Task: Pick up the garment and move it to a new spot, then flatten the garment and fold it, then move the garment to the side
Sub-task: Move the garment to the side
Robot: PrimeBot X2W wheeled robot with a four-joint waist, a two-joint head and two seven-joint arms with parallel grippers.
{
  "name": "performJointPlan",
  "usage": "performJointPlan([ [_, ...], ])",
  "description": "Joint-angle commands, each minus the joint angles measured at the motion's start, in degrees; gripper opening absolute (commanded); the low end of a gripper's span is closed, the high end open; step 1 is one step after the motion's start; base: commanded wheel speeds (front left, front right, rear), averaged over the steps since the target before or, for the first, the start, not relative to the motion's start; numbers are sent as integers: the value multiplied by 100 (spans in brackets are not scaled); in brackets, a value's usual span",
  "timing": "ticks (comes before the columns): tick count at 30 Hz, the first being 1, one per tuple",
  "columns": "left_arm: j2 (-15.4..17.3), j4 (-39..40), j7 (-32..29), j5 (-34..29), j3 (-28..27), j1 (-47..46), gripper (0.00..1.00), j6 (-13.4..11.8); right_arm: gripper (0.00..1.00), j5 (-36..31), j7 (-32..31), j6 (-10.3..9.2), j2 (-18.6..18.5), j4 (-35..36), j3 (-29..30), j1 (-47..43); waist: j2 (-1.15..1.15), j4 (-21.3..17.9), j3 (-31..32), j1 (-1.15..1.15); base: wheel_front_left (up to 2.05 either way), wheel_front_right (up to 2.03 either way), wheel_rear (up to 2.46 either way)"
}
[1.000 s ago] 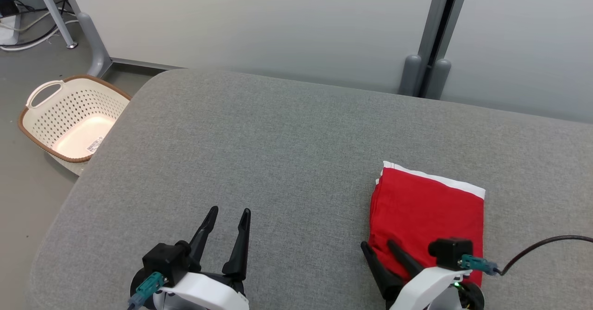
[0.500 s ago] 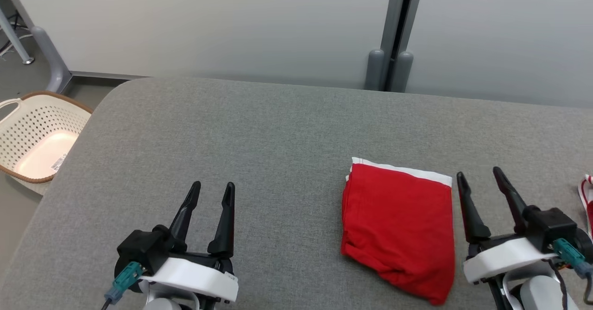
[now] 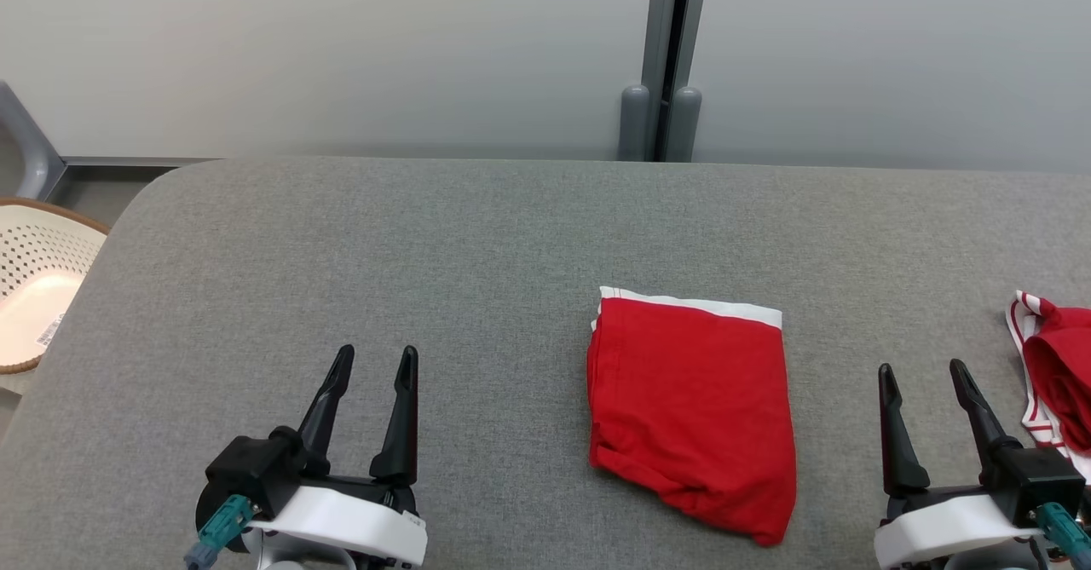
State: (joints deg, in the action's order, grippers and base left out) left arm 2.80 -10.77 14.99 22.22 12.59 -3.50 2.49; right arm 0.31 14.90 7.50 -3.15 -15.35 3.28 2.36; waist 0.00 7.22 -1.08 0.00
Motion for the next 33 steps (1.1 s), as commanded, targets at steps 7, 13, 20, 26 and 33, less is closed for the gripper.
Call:
performJointPlan([
  [7,24,28,25,-97,-73,49,100,-19,100,79,34,-4,20,-21,-44,-4,0,-79,-29,0,0,0,0],
  [13,22,26,25,-53,-2,-17,100,-12,100,217,29,-4,22,-136,-173,92,0,-10,-105,0,0,0,0],
  [20,21,-64,25,-37,117,-137,100,6,100,926,-547,-3,20,-881,-590,430,0,226,-344,0,0,0,0],
  [26,21,-88,25,-73,148,-207,100,16,100,1410,-727,-4,16,-1523,-674,733,0,404,-492,0,0,0,0],
  [33,22,-87,25,-79,176,-312,100,34,100,2102,-836,-3,19,-2286,-803,1122,0,529,-627,0,0,0,0],
])
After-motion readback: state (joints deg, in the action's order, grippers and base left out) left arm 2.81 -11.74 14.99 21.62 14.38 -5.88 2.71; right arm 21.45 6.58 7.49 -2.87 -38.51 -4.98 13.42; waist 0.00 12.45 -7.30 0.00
